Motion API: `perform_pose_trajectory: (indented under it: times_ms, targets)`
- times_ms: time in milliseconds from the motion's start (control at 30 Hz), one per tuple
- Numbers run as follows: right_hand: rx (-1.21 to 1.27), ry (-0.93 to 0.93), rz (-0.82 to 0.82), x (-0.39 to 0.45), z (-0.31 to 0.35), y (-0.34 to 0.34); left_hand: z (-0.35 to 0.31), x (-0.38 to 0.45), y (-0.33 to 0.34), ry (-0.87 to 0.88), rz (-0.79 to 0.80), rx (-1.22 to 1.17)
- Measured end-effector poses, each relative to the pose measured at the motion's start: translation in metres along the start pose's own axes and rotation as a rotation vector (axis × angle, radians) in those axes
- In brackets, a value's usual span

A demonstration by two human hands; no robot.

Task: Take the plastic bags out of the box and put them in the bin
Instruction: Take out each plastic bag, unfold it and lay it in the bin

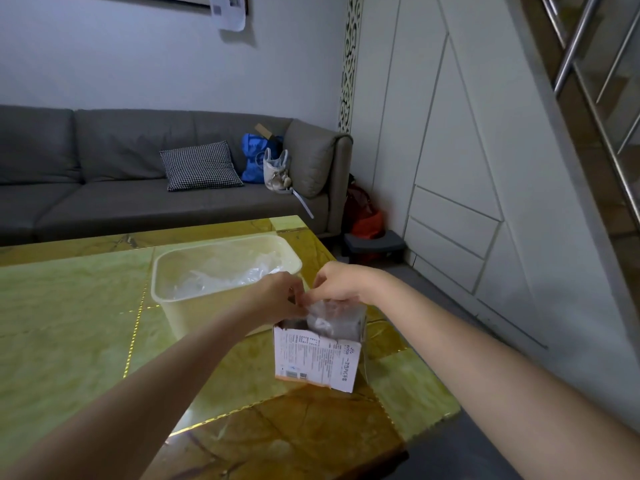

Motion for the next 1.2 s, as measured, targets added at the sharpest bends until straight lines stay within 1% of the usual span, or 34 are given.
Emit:
perform_pose_trajectory:
  times_ms: [133, 233, 300, 367, 400, 467, 533, 567, 600, 700, 767, 833, 900, 933, 967, 1000, 1033, 1100, 1133, 1200]
  targets:
    - [0.18, -0.139, -0.184, 0.006, 0.013, -0.008, 0.009, -0.001, -0.002, -0.028, 0.024, -0.153]
    - [0.256, -0.183, -0.213, 0.01, 0.016, -0.011, 0.018, -0.003, 0.0, -0.092, 0.071, -0.363]
    - [0.312, -0.221, -0.196, 0.011, 0.021, -0.01, 0.019, -0.004, 0.007, -0.088, 0.124, -0.432]
    - [0.367, -0.278, -0.194, 0.008, 0.033, -0.011, 0.014, -0.007, 0.013, -0.011, 0.132, -0.342]
    - [0.449, -0.316, -0.23, 0.006, 0.041, -0.016, 0.012, -0.01, 0.013, 0.021, 0.108, -0.275]
    - [0.709, -0.408, -0.37, 0.001, 0.057, -0.038, 0.012, -0.01, 0.017, 0.055, 0.104, -0.207]
    - [0.894, -0.486, -0.501, -0.002, 0.068, -0.065, 0.015, -0.011, 0.018, 0.015, 0.13, -0.232]
    - [0.937, -0.509, -0.539, -0.003, 0.071, -0.076, 0.016, -0.012, 0.017, -0.022, 0.161, -0.282]
    - [0.931, -0.519, -0.563, -0.005, 0.073, -0.085, 0.017, -0.012, 0.014, -0.047, 0.198, -0.389]
    - [0.78, -0.483, -0.636, -0.013, 0.067, -0.097, 0.012, -0.019, -0.012, -0.064, 0.223, -0.8]
    - [0.762, -0.445, -0.707, -0.017, 0.055, -0.099, 0.01, -0.023, -0.025, -0.073, 0.239, -1.012]
    - [0.764, -0.409, -0.741, -0.018, 0.044, -0.098, 0.015, -0.021, -0.036, -0.12, 0.21, -1.111]
    - [0.717, -0.392, -0.71, -0.016, 0.036, -0.093, 0.02, -0.018, -0.047, -0.136, 0.173, -1.166]
    - [0.684, -0.399, -0.671, -0.017, 0.036, -0.09, 0.024, -0.014, -0.05, -0.136, 0.183, -1.233]
    - [0.662, -0.417, -0.612, -0.017, 0.038, -0.086, 0.028, -0.013, -0.054, -0.151, 0.197, -1.325]
    - [0.665, -0.443, -0.532, -0.016, 0.04, -0.081, 0.032, -0.012, -0.058, -0.155, 0.184, -1.363]
    - [0.689, -0.467, -0.435, -0.015, 0.043, -0.075, 0.036, -0.012, -0.064, -0.161, 0.16, -1.354]
    - [0.762, -0.489, -0.25, -0.013, 0.051, -0.063, 0.04, -0.01, -0.072, -0.199, 0.065, -1.214]
    - [0.799, -0.483, -0.184, -0.013, 0.053, -0.059, 0.042, -0.009, -0.077, -0.216, -0.014, -1.12]
    - [0.83, -0.463, -0.117, -0.01, 0.056, -0.054, 0.042, -0.009, -0.092, -0.21, -0.152, -0.988]
Point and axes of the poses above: each hand's wrist, its own x-axis towards the middle knuckle, its own y-axis out of the palm, z = x × y, the point moved 8 cm from there along x, towards the middle knuckle, and after that the axes turned 15 degrees about -y, right-handed, at the moved point
